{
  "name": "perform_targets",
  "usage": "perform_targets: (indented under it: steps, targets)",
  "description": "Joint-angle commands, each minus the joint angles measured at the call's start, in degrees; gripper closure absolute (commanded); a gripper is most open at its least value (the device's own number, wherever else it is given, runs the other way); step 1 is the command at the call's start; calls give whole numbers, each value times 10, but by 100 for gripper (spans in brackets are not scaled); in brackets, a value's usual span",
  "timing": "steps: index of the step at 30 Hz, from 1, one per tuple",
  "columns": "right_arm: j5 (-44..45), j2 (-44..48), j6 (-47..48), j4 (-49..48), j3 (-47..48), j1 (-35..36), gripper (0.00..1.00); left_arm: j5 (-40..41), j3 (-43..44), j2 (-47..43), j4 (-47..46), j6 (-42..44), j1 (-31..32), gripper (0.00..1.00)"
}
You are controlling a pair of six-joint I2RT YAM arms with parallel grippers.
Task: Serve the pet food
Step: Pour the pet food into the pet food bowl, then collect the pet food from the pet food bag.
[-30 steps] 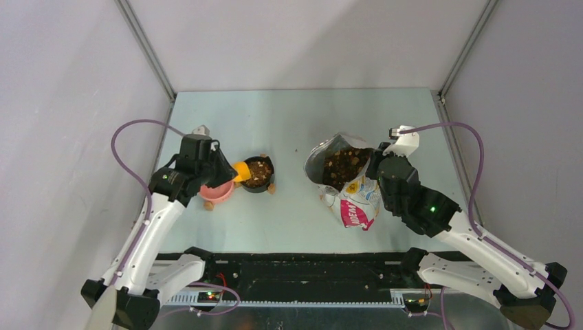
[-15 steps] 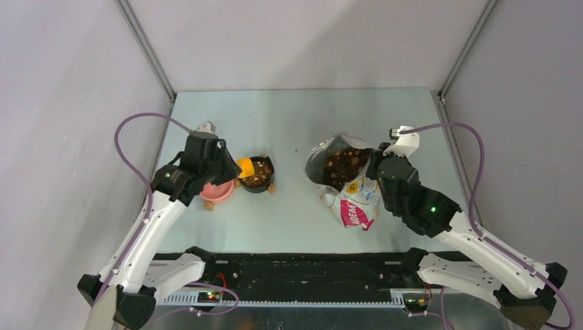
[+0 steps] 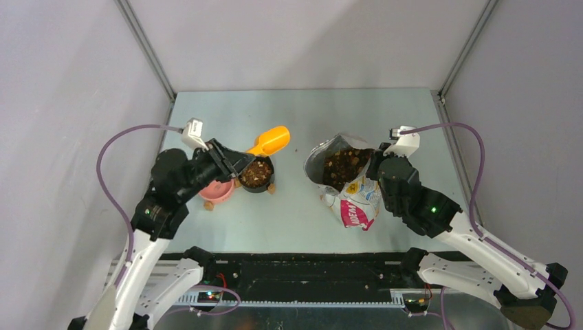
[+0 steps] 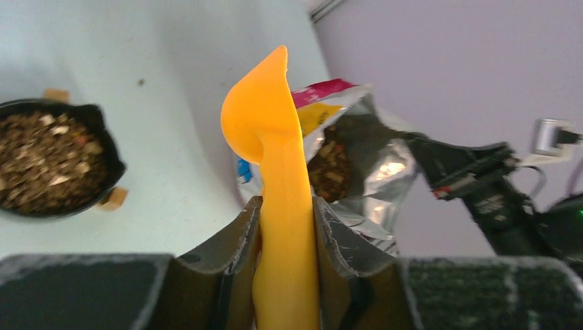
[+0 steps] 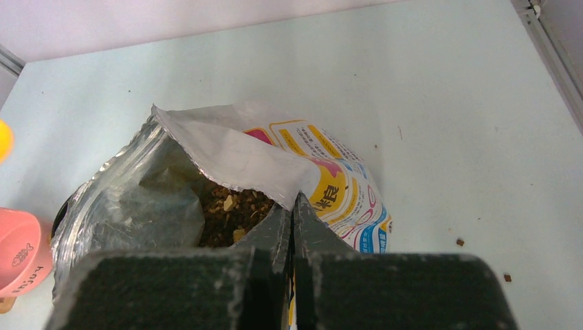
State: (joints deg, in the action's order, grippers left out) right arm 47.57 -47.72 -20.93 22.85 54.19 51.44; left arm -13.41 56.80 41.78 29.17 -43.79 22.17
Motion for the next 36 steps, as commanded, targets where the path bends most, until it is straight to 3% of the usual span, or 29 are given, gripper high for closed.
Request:
perform_targets:
  steps: [1, 4, 11, 21, 32, 36]
  targets:
    - [13, 28, -6, -60, 15, 9, 100, -71, -33, -48, -155, -46, 3, 100]
    - [13, 27, -7, -61, 15, 9, 100, -117, -41, -46, -220, -62, 3, 100]
    - [20, 19, -4, -64, 15, 8, 100, -248, -4, 89, -174, -90, 8, 100]
    - [24, 18, -5, -63, 15, 9, 100, -176, 86, 189, -40, -17, 89, 100]
    - [15, 16, -5, -63, 15, 9, 100, -16, 247, 325, 163, 34, 175, 100]
    - [18, 12, -2, -65, 15, 9, 100, 89, 330, 378, 242, 29, 214, 100]
